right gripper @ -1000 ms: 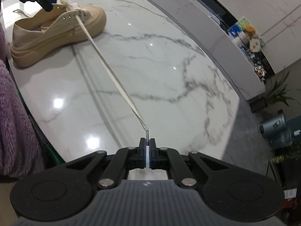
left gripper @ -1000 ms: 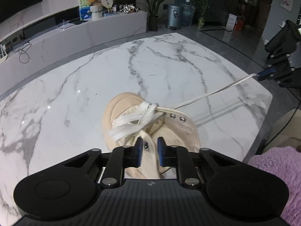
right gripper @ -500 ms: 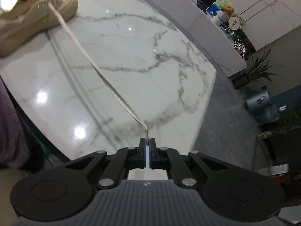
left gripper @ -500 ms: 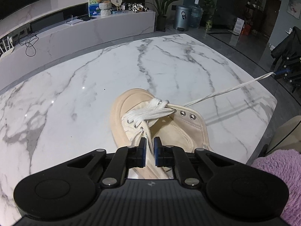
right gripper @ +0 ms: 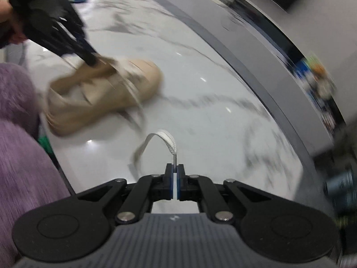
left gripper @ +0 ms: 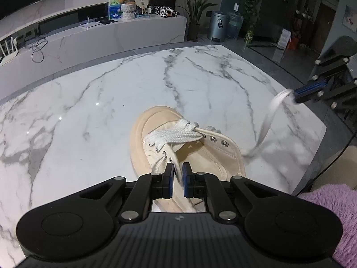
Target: Lace up shoes with both hands
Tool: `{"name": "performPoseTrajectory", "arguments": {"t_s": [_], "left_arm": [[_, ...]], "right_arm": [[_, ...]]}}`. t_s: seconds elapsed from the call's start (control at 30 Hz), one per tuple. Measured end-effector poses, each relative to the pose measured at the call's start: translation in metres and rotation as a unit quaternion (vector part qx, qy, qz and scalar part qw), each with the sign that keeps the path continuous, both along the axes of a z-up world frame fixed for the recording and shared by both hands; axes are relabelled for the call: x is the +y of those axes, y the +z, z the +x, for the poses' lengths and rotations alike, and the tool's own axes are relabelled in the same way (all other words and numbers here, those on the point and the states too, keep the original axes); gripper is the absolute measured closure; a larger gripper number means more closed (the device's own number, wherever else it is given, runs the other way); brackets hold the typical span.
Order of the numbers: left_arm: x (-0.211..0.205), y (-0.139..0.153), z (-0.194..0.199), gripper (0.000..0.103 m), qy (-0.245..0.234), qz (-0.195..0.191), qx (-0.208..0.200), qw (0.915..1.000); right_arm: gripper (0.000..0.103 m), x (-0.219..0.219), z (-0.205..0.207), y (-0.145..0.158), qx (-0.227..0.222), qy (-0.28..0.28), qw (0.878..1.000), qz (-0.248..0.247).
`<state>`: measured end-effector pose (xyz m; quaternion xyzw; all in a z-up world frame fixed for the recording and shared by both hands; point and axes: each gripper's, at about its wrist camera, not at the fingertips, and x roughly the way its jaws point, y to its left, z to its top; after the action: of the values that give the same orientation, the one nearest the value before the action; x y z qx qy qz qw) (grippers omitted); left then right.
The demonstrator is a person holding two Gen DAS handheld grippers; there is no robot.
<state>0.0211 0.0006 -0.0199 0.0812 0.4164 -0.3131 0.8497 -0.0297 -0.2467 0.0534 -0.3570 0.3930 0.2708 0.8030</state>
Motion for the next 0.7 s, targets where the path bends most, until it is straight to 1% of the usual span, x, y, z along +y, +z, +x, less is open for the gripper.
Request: {"name": "performPoseTrajectory", "arguments": {"t_s": [0.13, 0.2, 0.33, 0.43, 0.53, 0.6, 0.7], "left_arm": [[0.001, -0.001, -0.001, 0.097, 0.005, -0.007, -0.001, 1.0], [0.001, -0.001, -0.003, 0.097, 0.005, -0.006, -0.004, 1.0], [0.003, -0.002, -0.002, 0.097, 0.008, -0.015, -0.002, 0.9999], [0.006, -0.003, -0.001, 0.097, 0.011, -0.025, 0.002, 0.9996], [0.008, -0.003, -0.001, 0.097, 0.013, -0.031, 0.004, 0.9994], [0.008, -0.003, -0.002, 0.097, 0.013, -0.032, 0.004, 0.9994], [0.007, -0.002, -0.003, 0.097, 0.014, -0.033, 0.003, 0.9994]], "right_arm": [[0.1, 0.052, 0.015, -0.006, 0.006, 0.069, 0.998, -0.006], [0.1, 0.073, 0.022, -0.01, 0.008, 0.096, 0.995, -0.016], [0.1, 0.106, 0.036, -0.019, 0.011, 0.137, 0.99, -0.035], [0.1, 0.119, 0.043, -0.021, 0.017, 0.151, 0.988, -0.036], [0.099, 0.126, 0.048, -0.023, 0.021, 0.154, 0.987, -0.033], [0.096, 0.127, 0.05, -0.024, 0.018, 0.147, 0.989, -0.022], [0.092, 0.126, 0.055, -0.022, 0.026, 0.129, 0.991, 0.01]]}}
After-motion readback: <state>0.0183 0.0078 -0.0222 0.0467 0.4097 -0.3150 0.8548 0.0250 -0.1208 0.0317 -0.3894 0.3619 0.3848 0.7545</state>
